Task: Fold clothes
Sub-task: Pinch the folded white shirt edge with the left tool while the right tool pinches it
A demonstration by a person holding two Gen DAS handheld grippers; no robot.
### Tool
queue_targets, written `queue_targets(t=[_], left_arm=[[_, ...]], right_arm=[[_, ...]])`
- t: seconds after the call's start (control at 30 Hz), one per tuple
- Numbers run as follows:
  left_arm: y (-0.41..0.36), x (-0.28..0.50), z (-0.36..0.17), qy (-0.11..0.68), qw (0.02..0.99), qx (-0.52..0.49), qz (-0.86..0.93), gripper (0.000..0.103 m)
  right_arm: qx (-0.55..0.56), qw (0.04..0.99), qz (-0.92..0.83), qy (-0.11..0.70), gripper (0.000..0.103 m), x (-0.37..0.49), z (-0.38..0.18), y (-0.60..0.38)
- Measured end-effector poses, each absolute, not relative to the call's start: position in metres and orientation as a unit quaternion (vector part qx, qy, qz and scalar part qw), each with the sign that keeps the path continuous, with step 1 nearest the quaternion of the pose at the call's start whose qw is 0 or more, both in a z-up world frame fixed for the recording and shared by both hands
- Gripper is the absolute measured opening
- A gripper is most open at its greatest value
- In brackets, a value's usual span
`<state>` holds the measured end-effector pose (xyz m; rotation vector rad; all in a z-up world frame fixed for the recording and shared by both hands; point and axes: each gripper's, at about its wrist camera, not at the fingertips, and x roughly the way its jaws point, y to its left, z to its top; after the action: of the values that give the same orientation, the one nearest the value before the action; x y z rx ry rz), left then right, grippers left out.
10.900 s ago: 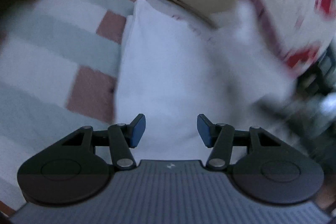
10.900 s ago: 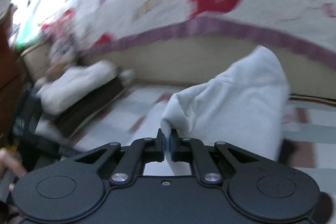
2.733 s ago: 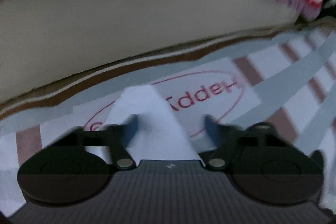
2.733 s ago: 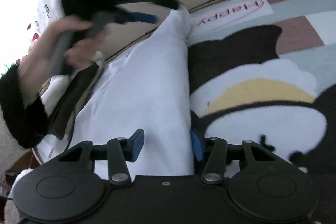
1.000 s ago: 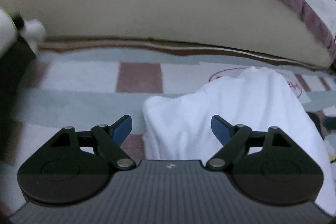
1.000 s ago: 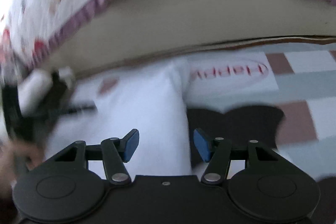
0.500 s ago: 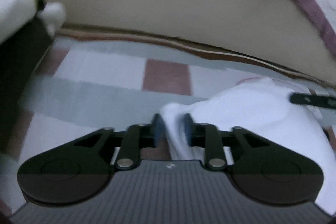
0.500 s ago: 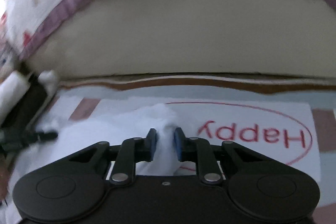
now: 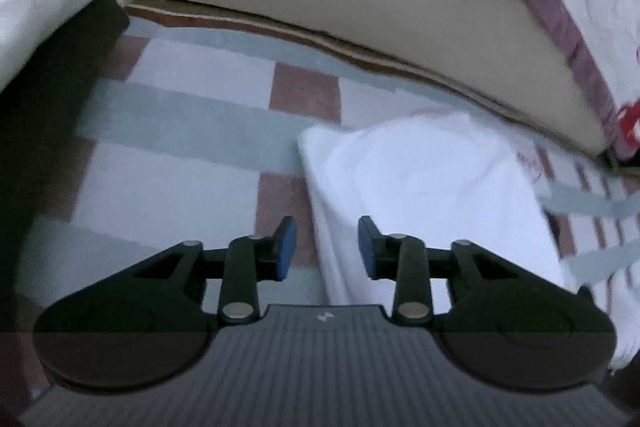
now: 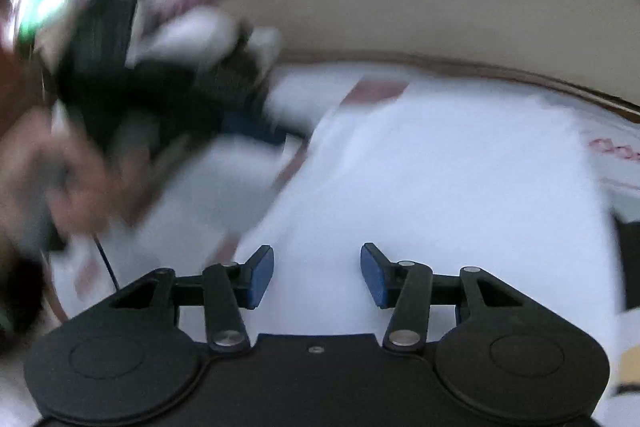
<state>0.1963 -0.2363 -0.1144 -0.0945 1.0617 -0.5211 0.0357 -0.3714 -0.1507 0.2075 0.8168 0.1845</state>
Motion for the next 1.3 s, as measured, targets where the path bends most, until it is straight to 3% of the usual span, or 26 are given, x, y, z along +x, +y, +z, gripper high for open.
queue_targets(t=[0.13, 0.27, 0.37, 0.47, 0.53, 0.63, 0.67, 0.77, 0.83, 0.87, 0.93, 1.2, 1.23, 1.27, 1.3], left_arm=[[-0.243, 0.166, -0.126, 0.531, 0.814, 0.022, -0.234, 0.040], [-0.241, 0.161, -0.132, 0.539, 0.806, 0.000, -0.244, 0.040], [-0.224, 0.170, -0.133, 0.540, 0.799, -0.077, -0.254, 0.045], [-0.213, 0.174, -0.132, 0.542, 0.796, -0.123, -0.239, 0.045], [-0.216, 0.172, -0.120, 0.512, 0.827, -0.095, -0.210, 0.045], [-0.221, 0.168, -0.110, 0.482, 0.848, -0.074, -0.209, 0.051], [-0.221, 0.169, -0.112, 0.492, 0.837, -0.088, -0.223, 0.057], [-0.224, 0.172, -0.131, 0.541, 0.790, -0.119, -0.262, 0.058], [-0.230, 0.170, -0.137, 0.553, 0.791, -0.086, -0.248, 0.060], [-0.233, 0.171, -0.138, 0.552, 0.794, -0.072, -0.243, 0.067], [-0.235, 0.176, -0.143, 0.557, 0.792, -0.069, -0.240, 0.070], [-0.226, 0.188, -0.159, 0.579, 0.746, -0.170, -0.282, 0.078], [-0.229, 0.189, -0.160, 0.580, 0.738, -0.177, -0.296, 0.077], [-0.233, 0.188, -0.161, 0.580, 0.730, -0.184, -0.312, 0.063], [-0.242, 0.185, -0.160, 0.568, 0.743, -0.165, -0.313, 0.029]], right_arm=[[0.092, 0.913, 0.074, 0.389, 0.058, 0.011, -0.159, -0.332], [0.075, 0.904, 0.095, 0.409, 0.059, 0.001, -0.154, -0.327], [0.141, 0.881, 0.144, 0.429, 0.056, 0.008, -0.132, -0.363], [0.187, 0.894, 0.129, 0.387, 0.059, 0.001, -0.093, -0.422], [0.194, 0.899, 0.079, 0.385, 0.068, 0.004, -0.073, -0.458], [0.173, 0.899, 0.001, 0.402, 0.068, 0.015, -0.065, -0.492], [0.166, 0.896, -0.011, 0.411, 0.068, 0.018, -0.069, -0.498], [0.146, 0.884, -0.031, 0.442, 0.068, 0.028, -0.090, -0.515], [0.132, 0.874, -0.034, 0.466, 0.068, 0.038, -0.111, -0.527], [0.136, 0.869, -0.033, 0.475, 0.070, 0.045, -0.122, -0.530], [0.173, 0.862, -0.036, 0.475, 0.084, 0.051, -0.137, -0.542], [0.304, 0.853, 0.019, 0.423, 0.092, 0.043, -0.171, -0.579], [0.318, 0.853, 0.032, 0.413, 0.092, 0.042, -0.172, -0.580], [0.332, 0.851, 0.046, 0.404, 0.092, 0.041, -0.174, -0.580], [0.345, 0.849, 0.059, 0.396, 0.084, 0.040, -0.176, -0.581]])
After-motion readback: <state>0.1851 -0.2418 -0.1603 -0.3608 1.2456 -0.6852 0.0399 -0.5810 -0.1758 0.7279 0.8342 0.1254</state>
